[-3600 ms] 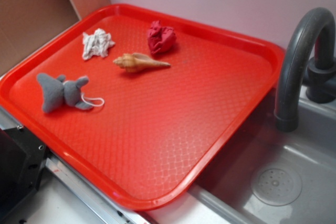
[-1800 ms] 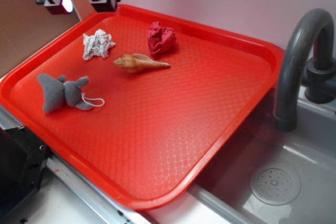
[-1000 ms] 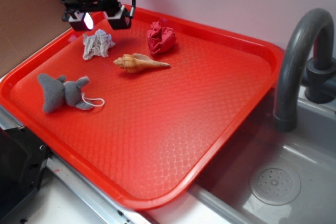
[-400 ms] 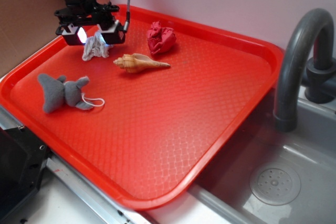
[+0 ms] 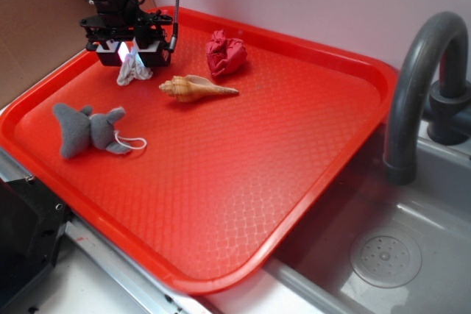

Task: Grab the white paper.

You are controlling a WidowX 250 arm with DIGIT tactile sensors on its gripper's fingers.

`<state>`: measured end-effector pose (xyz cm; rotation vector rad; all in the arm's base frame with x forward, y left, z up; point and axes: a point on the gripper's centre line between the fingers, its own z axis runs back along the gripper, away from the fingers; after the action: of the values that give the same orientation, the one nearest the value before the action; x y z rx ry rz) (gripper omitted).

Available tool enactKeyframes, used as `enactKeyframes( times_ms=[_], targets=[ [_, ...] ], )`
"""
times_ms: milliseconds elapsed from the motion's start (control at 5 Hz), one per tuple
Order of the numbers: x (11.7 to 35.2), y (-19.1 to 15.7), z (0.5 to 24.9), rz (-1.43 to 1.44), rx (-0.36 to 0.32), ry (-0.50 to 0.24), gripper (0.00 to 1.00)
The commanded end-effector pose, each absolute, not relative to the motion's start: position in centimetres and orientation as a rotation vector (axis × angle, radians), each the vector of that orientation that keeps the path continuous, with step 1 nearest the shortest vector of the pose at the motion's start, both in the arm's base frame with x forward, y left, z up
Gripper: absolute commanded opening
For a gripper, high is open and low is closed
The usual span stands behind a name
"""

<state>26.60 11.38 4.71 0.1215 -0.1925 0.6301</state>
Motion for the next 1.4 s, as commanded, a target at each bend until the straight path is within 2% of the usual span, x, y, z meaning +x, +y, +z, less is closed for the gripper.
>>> enactKeyframes(
  times_ms=[0,200,400,600,800,1000,1200],
  targets=[
    [26.8,11.8,4.9,0.617,0.131,-0.212,0.0],
    [27.0,11.4,7.0,0.629,0.144,-0.254,0.0],
    [27.6,11.2,12.0,0.605,0.043,-0.267,0.0],
    [27.7,8.9,17.0,0.488,0.014,-0.304,0.0],
    [27.1,4.5,22.1,0.277,-0.105,-0.313,0.0],
    [25.6,0.6,26.0,0.036,-0.183,-0.286,0.0],
    [24.1,-0.6,27.4,0.023,-0.21,-0.353,0.0]
  ],
)
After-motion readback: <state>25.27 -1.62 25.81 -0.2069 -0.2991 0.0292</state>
